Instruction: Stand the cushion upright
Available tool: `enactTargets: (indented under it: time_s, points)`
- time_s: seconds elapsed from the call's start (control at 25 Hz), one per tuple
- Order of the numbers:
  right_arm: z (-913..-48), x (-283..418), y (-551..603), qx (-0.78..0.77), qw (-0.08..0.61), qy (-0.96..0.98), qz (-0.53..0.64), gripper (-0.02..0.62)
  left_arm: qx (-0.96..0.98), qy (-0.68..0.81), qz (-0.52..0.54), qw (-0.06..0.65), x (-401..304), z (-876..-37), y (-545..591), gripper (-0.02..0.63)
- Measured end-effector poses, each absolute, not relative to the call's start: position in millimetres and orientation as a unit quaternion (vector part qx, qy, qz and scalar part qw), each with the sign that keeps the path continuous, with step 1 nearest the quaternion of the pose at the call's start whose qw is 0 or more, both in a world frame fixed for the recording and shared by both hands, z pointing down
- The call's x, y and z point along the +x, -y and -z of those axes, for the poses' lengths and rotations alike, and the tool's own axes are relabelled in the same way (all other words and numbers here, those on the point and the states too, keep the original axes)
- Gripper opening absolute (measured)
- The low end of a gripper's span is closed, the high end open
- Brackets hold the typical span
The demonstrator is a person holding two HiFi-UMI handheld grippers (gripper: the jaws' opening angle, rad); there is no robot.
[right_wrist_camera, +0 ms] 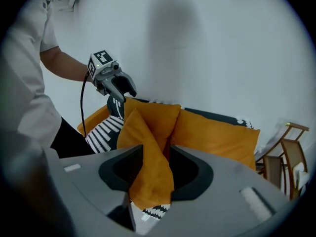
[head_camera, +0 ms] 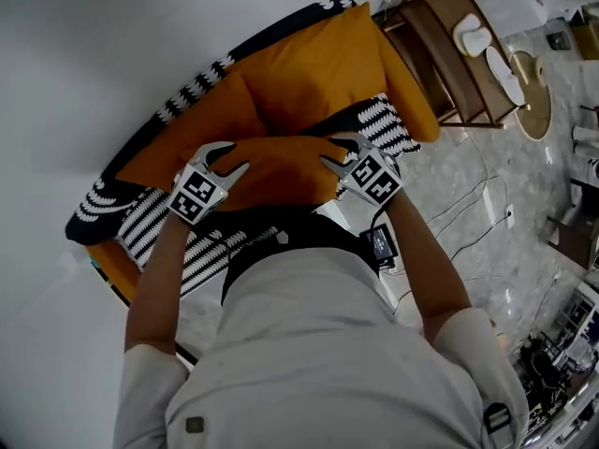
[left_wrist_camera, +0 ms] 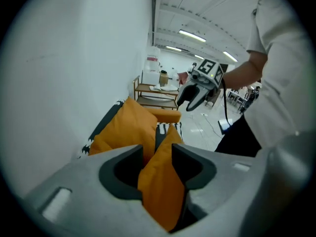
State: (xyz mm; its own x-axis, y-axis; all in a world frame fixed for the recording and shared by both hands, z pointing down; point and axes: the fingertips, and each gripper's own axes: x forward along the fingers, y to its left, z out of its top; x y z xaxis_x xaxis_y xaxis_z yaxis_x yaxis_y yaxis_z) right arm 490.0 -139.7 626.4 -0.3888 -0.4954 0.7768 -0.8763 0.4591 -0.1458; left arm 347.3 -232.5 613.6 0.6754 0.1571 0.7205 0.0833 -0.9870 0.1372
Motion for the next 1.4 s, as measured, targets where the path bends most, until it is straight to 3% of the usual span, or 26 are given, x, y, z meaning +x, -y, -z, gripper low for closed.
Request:
enactTargets:
  time_s: [0.24,0.8,0.92,1.0,1.08,1.16,1.4]
  points:
    - [-700,501,150,0.379,0.368,0.784,-0.325,0.224,0.874,-0.096,-0.477,0.007,345,-696,239,0.238]
    - [-813,501,125,0.305,0.443,0.764,-0.357,0.261,0.792,-0.082,-0.603,0.049,318,-833,235,0.319]
    - [-825,495,120,0.299,0.453,0.756,-0.366,0.242,0.795,-0.057,-0.602,0.059,314,-839,240,0.273]
    - [-829,493,119,0.3,0.454,0.753,-0.37,0.207,0.793,-0.042,-0.604,0.069,310,-841,239,0.199]
    - [-829,494,120,0.305,0.459,0.75,-0.365,0.094,0.794,-0.032,-0.602,0.072,307,-841,237,0.141]
    - [-826,492,122,0.304,0.46,0.752,-0.361,0.039,0.797,-0.024,-0.6,0.073,305,-837,235,0.09]
    - [-805,473,114,0.288,0.454,0.771,-0.343,0.018,0.814,0.015,-0.573,0.094,285,-819,222,0.035]
